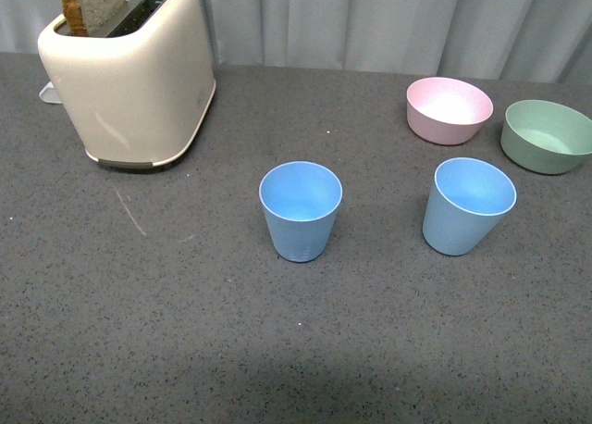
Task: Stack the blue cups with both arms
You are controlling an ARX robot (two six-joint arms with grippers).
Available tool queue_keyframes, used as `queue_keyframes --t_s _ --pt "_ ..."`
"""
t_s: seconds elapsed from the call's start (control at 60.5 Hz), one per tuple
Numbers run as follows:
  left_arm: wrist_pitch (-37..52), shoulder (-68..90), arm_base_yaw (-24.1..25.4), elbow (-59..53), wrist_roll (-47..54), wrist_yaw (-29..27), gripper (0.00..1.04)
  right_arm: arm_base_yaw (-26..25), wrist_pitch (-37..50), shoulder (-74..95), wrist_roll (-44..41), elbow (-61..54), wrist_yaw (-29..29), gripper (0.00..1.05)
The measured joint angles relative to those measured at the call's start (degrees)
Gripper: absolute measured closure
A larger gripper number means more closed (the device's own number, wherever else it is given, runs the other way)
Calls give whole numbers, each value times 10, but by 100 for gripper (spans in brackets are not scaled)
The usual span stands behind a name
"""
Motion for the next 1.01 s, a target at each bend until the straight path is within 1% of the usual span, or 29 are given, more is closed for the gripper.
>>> queue_keyframes --t_s 0.05,0.099,0.182,0.248,0.264,0.281,0.314,0.347,0.396,0.496,0.529,0.562,0.661,0.859,1.008 --pt "0 0 0 0 0 0 90 0 0 0 0 0 0 10" --pt "0 -1 0 0 0 0 83 0 0 0 0 0 0 10" --pt "0 -1 0 0 0 0 66 0 0 0 0 0 0 10" --pt "0 -1 0 0 0 0 56 0 0 0 -3 0 -2 10" --pt "0 -1 0 0 0 0 52 -4 -3 2 -16 1 -15 10" --pt "0 -1 0 0 0 0 47 -11 -9 7 -40 3 -42 10" --pt "0 -1 0 0 0 0 38 -17 -10 27 -99 4 -65 10" --pt "0 -1 0 0 0 0 33 -17 -6 45 -139 6 -66 10" --pt "0 -1 0 0 0 0 24 -17 15 86 -170 12 -63 10" --pt "0 -1 0 0 0 0 6 -16 103 211 -182 32 -47 10" --pt "0 -1 0 0 1 0 5 -16 134 259 -180 42 -45 10" --pt "0 -1 0 0 1 0 7 -14 173 327 -170 58 -39 10" --pt "0 -1 0 0 1 0 7 -6 230 502 -136 114 -26 10" --pt "0 -1 0 0 1 0 7 24 185 786 -52 249 -18 10" --pt "0 -1 0 0 1 0 7 45 134 916 -2 352 5 10"
